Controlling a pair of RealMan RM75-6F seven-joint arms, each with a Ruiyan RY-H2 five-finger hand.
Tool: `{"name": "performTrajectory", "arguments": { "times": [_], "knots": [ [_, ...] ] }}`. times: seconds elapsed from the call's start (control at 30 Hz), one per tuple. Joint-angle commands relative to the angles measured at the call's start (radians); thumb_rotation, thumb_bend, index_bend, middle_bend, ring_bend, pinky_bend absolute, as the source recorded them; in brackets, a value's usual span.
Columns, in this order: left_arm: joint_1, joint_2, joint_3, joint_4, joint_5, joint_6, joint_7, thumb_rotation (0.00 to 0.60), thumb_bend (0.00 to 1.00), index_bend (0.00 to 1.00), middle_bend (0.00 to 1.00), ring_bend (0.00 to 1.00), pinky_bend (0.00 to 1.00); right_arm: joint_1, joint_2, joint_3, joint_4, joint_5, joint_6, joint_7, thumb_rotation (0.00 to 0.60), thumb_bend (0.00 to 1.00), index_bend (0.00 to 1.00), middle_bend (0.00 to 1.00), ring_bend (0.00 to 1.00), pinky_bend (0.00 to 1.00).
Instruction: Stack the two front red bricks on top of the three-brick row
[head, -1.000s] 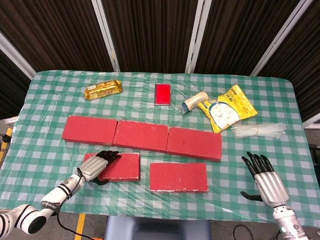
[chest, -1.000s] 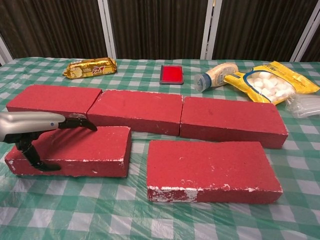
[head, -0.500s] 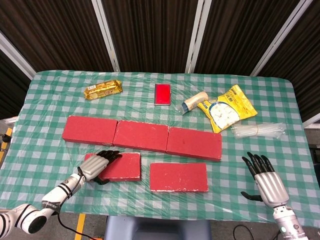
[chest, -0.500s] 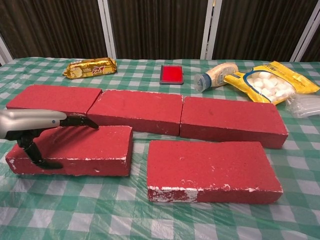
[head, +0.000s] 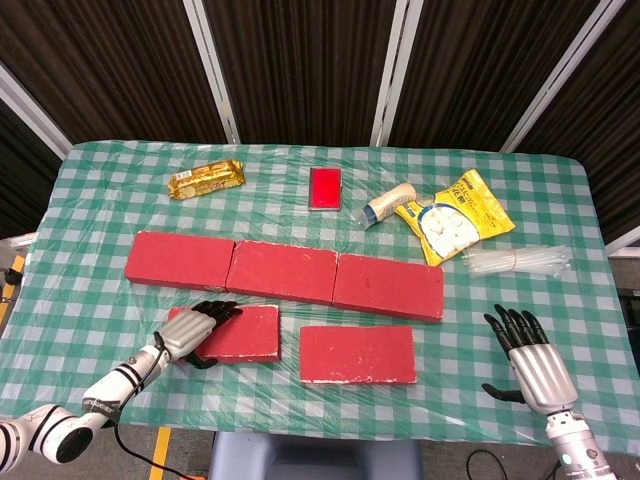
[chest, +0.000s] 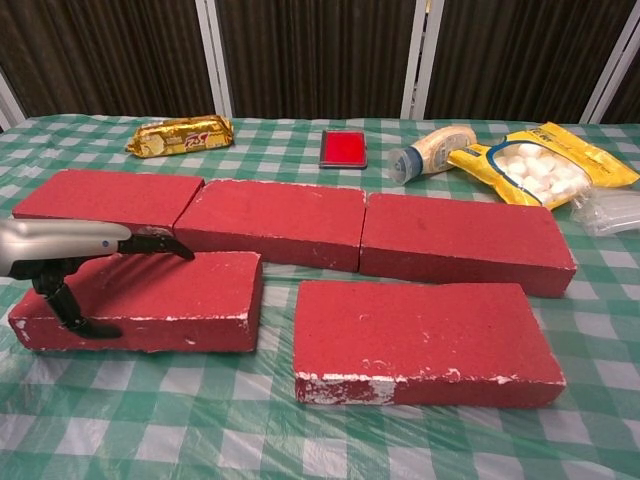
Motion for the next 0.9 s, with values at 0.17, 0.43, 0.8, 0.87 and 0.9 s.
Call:
{"name": "performTrajectory", "arguments": {
  "times": [0.17,0.43,0.8,0.87,0.9],
  "knots": [
    [-0.011,0.001,-0.002,0.011,-0.031,-0.015,0.002,0.6,0.3,0.0,0.0,0.1,0.23,-0.001,-0.001,-0.001,-0.001,-0.003,0.002,0.0,0.528,0.16,0.0,0.0,0.0,0.0],
    [-0.006,0.001,-0.001,0.016,-0.016,-0.009,-0.023,0.6,0.36,0.0,0.35,0.53,0.59,-0.001,0.0,-0.001,-0.001,-0.004,0.003,0.002,0.529,0.16,0.0,0.0,0.0,0.0],
    [0.038,0.034,0.004,-0.028,0.096,0.107,-0.07,0.6,0.39,0.05,0.55,0.75,0.77,-0.003,0.001,-0.002,-0.001,-0.007,0.007,0.007,0.528,0.16,0.0,0.0,0.0,0.0],
    [0.044,0.048,0.005,-0.046,0.117,0.129,-0.068,0.6,0.39,0.05,0.55,0.75,0.77,-0.003,0.001,-0.002,-0.002,-0.007,0.006,0.007,0.528,0.16,0.0,0.0,0.0,0.0],
    [0.045,0.055,0.005,-0.054,0.125,0.137,-0.066,0.6,0.39,0.05,0.55,0.75,0.77,-0.003,0.001,-0.003,-0.002,-0.008,0.007,0.007,0.528,0.16,0.0,0.0,0.0,0.0]
  ]
}}
